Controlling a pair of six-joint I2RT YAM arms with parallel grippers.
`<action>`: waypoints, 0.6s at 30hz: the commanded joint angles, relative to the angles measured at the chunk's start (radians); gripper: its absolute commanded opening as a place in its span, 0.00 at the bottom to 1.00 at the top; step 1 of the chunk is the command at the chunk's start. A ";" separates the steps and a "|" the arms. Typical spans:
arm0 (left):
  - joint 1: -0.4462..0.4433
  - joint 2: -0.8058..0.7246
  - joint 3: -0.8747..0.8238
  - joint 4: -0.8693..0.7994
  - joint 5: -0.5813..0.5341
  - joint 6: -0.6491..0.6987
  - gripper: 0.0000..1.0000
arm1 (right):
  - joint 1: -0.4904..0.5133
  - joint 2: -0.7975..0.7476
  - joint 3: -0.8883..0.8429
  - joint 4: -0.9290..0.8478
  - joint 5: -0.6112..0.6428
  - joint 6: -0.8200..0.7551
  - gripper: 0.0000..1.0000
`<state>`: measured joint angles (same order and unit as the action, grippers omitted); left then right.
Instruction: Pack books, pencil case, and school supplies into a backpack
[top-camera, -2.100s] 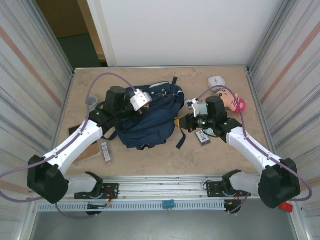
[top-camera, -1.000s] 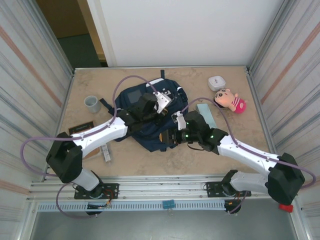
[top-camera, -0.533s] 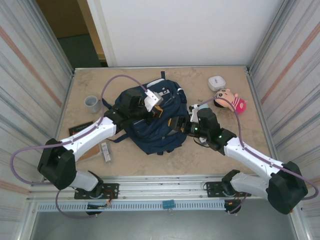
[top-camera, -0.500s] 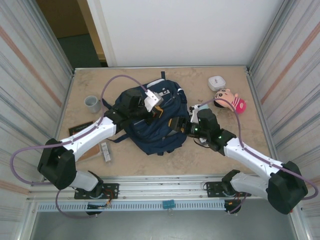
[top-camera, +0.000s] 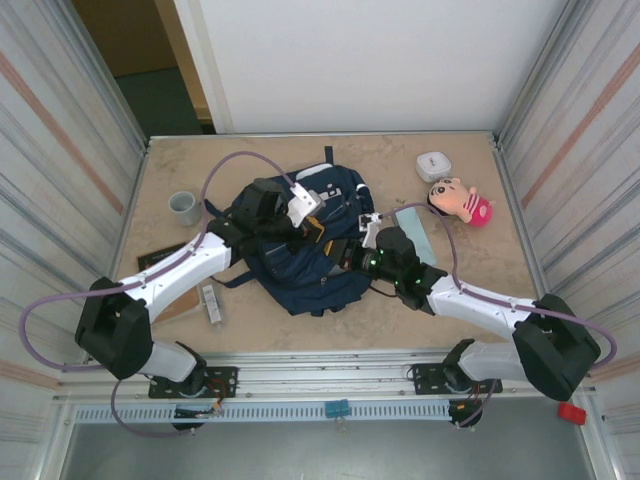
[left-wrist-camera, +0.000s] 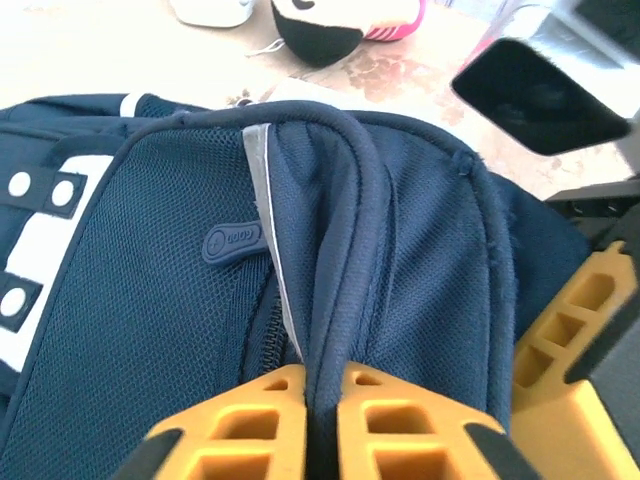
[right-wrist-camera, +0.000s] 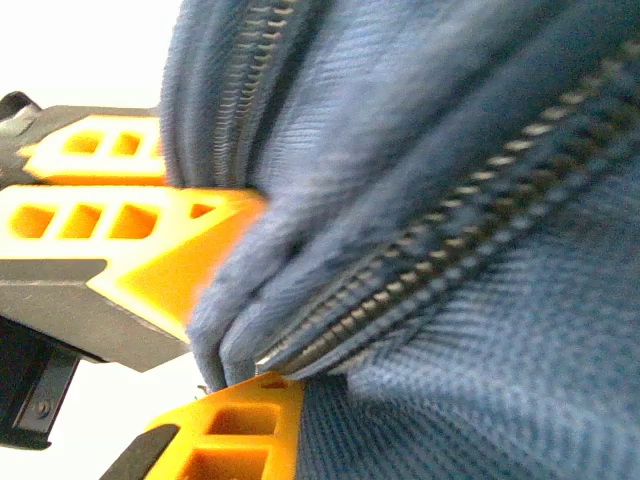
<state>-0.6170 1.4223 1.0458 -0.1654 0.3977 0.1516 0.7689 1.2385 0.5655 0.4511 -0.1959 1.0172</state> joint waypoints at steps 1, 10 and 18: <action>-0.019 -0.105 0.067 -0.069 -0.077 -0.072 0.28 | 0.036 -0.008 -0.009 0.106 0.101 -0.031 0.02; -0.278 -0.422 -0.110 -0.321 -0.536 -0.486 0.57 | 0.104 0.009 -0.015 0.163 0.153 -0.069 0.00; -0.566 -0.438 -0.206 -0.414 -0.723 -0.811 0.55 | 0.139 -0.004 0.002 0.151 0.151 -0.100 0.00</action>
<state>-1.1183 0.9604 0.8623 -0.5285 -0.2077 -0.4931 0.8875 1.2518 0.5495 0.5156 -0.0677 0.9642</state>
